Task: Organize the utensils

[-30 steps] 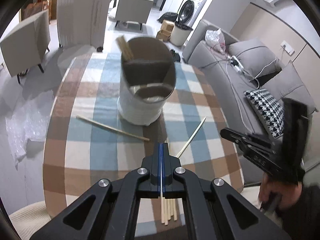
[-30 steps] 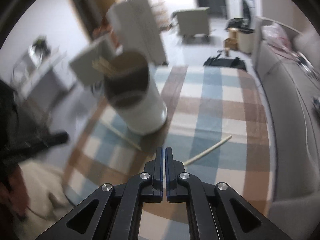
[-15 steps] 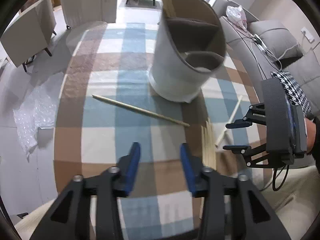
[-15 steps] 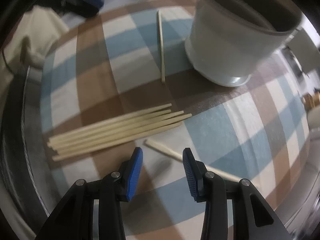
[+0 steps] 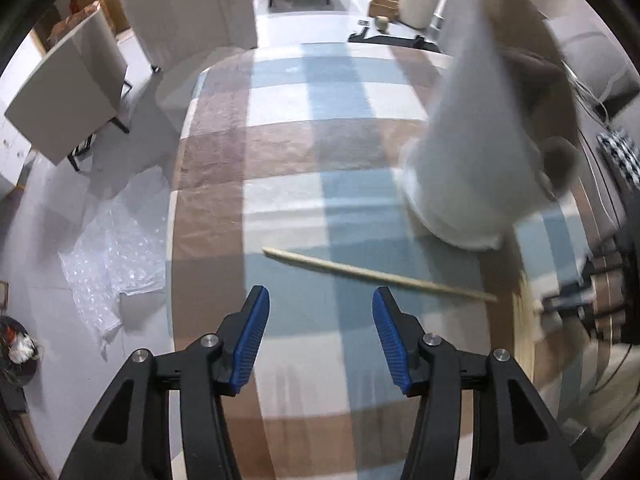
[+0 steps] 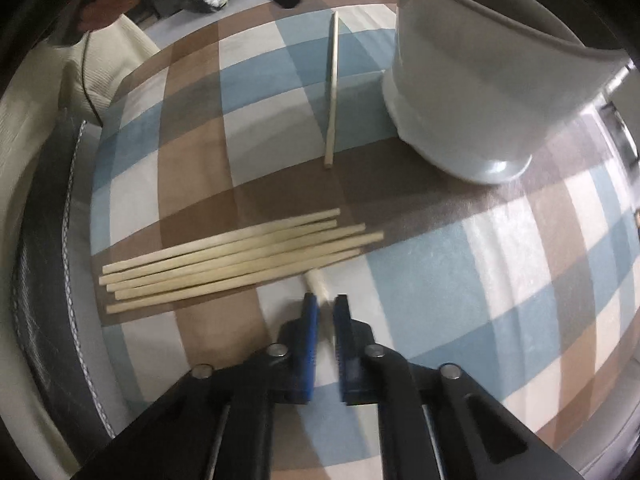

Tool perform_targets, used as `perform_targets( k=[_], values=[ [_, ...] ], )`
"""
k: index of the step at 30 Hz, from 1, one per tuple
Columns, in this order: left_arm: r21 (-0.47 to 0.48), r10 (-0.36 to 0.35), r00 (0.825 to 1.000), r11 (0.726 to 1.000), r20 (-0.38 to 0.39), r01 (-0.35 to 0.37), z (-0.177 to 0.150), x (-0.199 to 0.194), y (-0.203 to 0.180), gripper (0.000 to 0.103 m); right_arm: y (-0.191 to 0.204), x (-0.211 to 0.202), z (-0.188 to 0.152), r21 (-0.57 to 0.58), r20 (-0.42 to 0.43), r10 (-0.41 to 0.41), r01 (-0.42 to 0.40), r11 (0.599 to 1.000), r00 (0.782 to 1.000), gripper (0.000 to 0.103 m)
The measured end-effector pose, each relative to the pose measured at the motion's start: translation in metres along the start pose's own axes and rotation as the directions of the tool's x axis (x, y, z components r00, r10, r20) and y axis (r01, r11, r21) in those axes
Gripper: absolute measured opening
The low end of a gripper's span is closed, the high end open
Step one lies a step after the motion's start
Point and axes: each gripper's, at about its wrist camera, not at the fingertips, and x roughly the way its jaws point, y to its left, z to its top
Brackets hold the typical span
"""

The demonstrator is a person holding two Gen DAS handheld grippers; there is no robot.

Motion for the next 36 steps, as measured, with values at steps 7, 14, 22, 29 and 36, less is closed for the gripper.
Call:
perform_targets(
  k=[7,14,22,29,36],
  values=[
    [0.138,-0.067,0.998,0.988,0.014,0.064,0.016,0.009,0.001,0.048,-0.007,-0.015,-0.019,0.248,0.07,-0.02,0.002,0.969,0.997,0.0],
    [0.235,-0.128,0.99,0.962,-0.066,0.14,0.021,0.026,-0.013,0.048,-0.018,-0.042,-0.052,0.517,0.224,0.016,-0.132,0.846,0.974,0.0],
    [0.245,-0.109,0.99,0.961,-0.092,0.129,0.006,0.038,-0.013,0.052,-0.01,-0.049,-0.062,0.559,0.216,-0.03,-0.098,0.824,0.976,0.001],
    [0.303,-0.075,0.985,0.945,-0.158,0.121,-0.012,0.031,-0.022,0.055,0.002,-0.029,-0.051,0.446,0.075,-0.091,0.048,0.894,0.993,0.018],
    [0.258,-0.047,0.974,0.96,-0.223,0.105,-0.037,0.022,-0.028,0.063,0.017,-0.015,-0.043,0.339,-0.001,-0.176,0.166,0.926,0.984,0.013]
  ],
)
